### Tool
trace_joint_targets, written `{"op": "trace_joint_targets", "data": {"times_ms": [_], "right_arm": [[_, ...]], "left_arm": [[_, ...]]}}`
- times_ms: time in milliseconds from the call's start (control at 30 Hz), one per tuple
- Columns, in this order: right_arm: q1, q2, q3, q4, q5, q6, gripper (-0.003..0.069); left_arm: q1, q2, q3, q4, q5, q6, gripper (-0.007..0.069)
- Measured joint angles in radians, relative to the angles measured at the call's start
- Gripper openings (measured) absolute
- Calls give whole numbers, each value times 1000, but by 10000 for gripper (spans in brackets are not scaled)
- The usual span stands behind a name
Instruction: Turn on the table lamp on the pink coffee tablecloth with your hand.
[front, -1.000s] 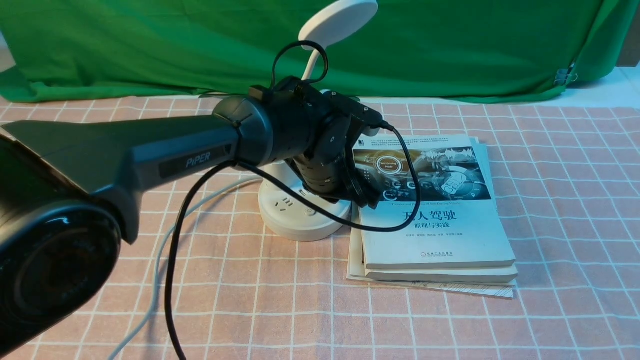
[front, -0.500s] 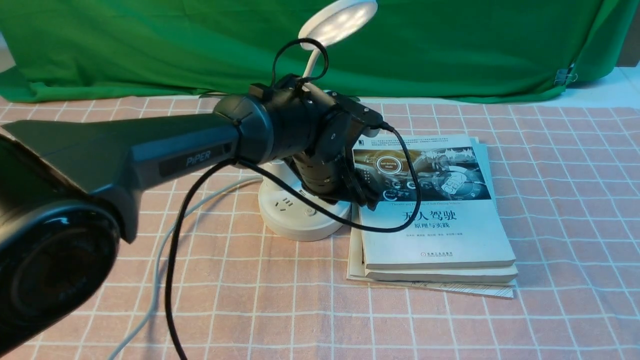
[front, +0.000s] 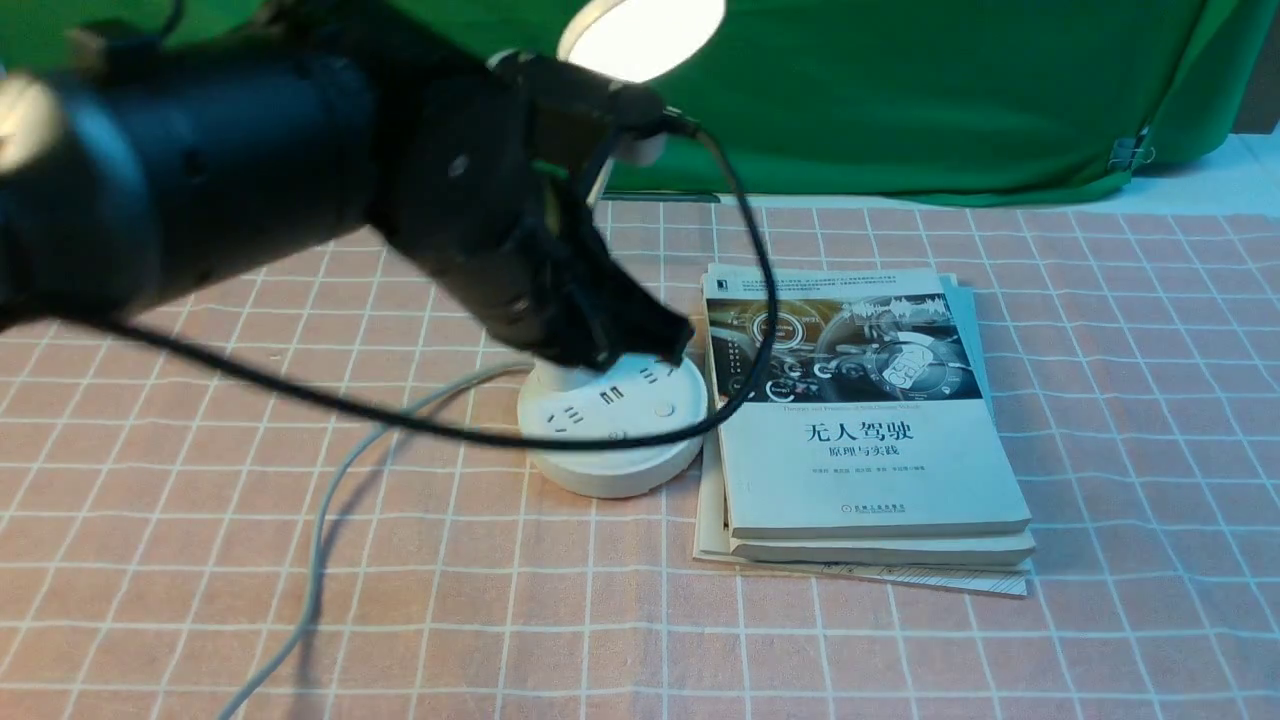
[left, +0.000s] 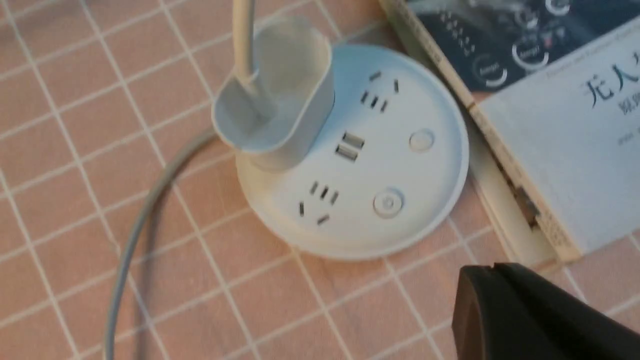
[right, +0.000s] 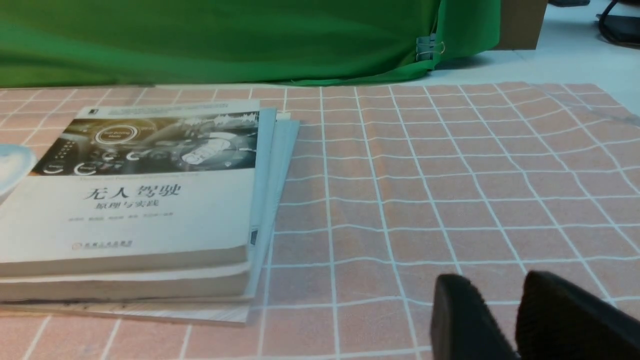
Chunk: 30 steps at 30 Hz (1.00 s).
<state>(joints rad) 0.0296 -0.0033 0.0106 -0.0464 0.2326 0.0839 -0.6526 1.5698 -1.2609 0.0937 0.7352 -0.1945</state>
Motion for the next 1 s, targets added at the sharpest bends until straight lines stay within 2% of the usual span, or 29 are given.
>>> {"op": "trace_joint_targets", "data": {"times_ms": [267,433,767,1000], "right_arm": [[0,0,0,0,0,0,238],[0,0,0,0,0,0,238],[0,0,0,0,0,0,238],[0,0,0,0,0,0,238]], "left_arm": [[0,-389,409,-15,-98,-103,21],[0,-665,564,-21,-118,-137,21],[0,-1114,708,-21,-130,-143,21],[0,-1198,715,-19,-108,-143,21]]}}
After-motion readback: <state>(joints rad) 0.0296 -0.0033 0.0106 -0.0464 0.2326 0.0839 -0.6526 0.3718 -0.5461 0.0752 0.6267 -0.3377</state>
